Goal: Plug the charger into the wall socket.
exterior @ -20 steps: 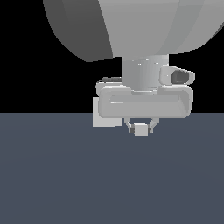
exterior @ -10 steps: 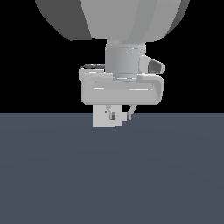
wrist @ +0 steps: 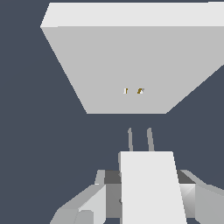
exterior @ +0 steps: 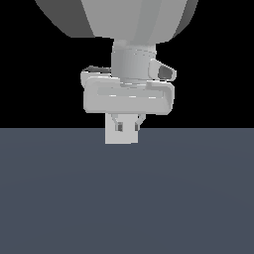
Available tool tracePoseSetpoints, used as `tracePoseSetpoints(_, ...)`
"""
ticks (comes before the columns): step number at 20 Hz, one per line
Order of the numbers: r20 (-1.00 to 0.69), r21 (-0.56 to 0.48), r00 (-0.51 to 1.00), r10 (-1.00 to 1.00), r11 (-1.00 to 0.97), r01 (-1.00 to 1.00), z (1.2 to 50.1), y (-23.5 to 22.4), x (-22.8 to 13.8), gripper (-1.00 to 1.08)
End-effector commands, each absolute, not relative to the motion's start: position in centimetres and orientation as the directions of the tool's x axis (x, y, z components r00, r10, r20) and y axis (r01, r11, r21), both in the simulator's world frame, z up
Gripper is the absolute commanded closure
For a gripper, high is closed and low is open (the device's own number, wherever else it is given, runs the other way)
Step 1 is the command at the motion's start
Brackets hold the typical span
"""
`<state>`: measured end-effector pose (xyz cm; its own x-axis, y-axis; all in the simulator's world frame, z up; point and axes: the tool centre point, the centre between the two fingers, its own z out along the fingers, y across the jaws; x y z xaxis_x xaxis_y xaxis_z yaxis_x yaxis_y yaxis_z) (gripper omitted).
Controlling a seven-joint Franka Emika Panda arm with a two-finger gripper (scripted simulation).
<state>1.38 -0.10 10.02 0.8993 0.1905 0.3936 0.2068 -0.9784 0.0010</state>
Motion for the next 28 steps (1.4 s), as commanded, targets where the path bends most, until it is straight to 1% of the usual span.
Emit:
tracePoseSetpoints(1, 0.393, 0.001, 0.899, 0.194, -0.978, 0.211, 10.1, 0.0, 1.4, 1.08)
tracePoseSetpoints(9, 0.393, 0.001, 0.899, 0.193, -0.978, 0.210, 10.1, 0.1, 1.9, 1.08)
tracePoseSetpoints(21, 0.392, 0.000, 0.899, 0.193, -0.978, 0.210, 10.0, 0.9, 5.6, 1.08)
tracePoseSetpoints(28, 0.392, 0.000, 0.899, 0.194, -0.978, 0.210, 10.0, 1.1, 6.3, 1.08)
